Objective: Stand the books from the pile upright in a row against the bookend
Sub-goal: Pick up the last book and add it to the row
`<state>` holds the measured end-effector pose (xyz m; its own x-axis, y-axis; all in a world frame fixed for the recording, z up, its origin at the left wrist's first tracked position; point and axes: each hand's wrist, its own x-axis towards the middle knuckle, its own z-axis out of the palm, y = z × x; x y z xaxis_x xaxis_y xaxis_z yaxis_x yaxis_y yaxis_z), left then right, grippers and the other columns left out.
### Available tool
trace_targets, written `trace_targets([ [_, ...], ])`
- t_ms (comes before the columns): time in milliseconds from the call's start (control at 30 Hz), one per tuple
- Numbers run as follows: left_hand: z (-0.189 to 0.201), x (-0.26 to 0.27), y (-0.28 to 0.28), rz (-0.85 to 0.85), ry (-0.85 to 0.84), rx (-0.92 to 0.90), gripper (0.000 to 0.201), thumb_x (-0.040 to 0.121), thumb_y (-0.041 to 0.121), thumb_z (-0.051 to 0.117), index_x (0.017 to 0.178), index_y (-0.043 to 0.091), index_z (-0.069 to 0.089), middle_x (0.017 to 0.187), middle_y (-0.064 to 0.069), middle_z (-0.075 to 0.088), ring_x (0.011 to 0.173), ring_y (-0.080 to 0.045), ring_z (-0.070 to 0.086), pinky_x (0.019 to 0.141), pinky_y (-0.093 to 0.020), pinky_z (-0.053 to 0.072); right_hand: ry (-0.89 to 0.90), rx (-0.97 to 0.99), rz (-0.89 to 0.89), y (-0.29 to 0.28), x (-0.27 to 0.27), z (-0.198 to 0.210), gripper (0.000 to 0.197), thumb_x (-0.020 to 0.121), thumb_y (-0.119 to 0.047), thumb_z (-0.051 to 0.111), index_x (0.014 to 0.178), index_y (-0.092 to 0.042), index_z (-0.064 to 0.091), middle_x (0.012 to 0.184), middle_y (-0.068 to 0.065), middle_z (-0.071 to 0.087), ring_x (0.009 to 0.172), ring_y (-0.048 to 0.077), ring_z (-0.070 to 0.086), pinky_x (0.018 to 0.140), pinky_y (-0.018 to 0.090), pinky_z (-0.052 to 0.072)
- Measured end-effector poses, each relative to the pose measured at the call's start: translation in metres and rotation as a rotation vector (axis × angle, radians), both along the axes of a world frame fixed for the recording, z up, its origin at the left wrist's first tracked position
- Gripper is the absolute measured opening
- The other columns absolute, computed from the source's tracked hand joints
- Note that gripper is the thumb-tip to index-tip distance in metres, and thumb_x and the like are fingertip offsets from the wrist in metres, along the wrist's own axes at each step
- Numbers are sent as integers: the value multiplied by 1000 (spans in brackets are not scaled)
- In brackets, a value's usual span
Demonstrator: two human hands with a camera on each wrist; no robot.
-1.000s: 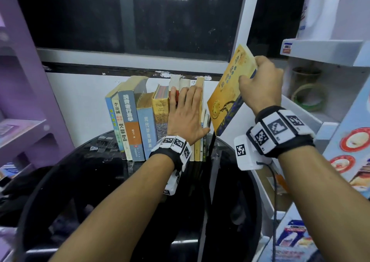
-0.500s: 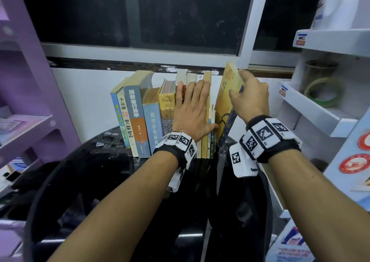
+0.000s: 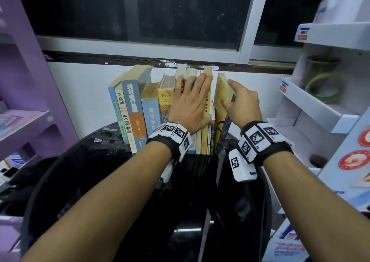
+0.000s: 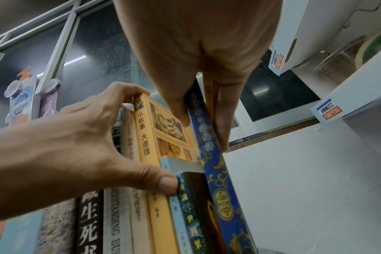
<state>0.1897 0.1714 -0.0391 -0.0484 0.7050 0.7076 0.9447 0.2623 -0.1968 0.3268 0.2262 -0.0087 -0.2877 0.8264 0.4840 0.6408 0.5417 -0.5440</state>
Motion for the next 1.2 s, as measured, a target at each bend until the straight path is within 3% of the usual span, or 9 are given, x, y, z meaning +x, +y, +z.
trace_targets([
  [133,5,-3,0,-10,43,-42,125,58,80,62,150,8,17,145,-7,34,131,-30,34,119,-48,5,-52,-5,6,6,-4,-2,49,95,-23,55,142,-28,43,119,20,60,115,38,51,93,40,45],
  [400,2,-3,2,-27,41,-21,121,59,78,63,149,10,18,148,-6,32,133,-28,33,118,-49,7,-78,-14,21,18,-10,-7,43,95,-28,47,138,-32,47,108,19,62,108,40,53,89,41,46],
  [767,-1,-4,6,-79,22,26,119,54,76,67,146,11,27,146,-3,37,128,-27,39,117,-48,13,-132,53,21,28,-19,-12,42,93,-24,51,134,-25,51,110,20,66,104,43,58,88,43,48],
  [900,-2,-6,6,-85,23,36,117,56,75,66,146,11,28,146,-4,37,128,-27,40,116,-48,12,-147,88,19,27,-28,-12,33,92,-28,51,124,-24,55,108,16,67,100,42,59,83,43,49],
  [1067,-1,-5,4,-97,20,35,119,55,75,66,147,11,26,147,-4,37,127,-28,40,116,-48,12,-160,49,11,28,-22,-12,41,92,-33,51,133,-31,50,112,12,66,103,39,59,85,41,47],
  [1200,0,-5,5,-108,17,23,121,53,76,68,147,12,25,147,-3,36,127,-27,40,116,-47,11,-142,-26,105,29,-16,-7,48,89,-35,56,136,-28,47,107,10,67,99,34,61,86,42,53],
])
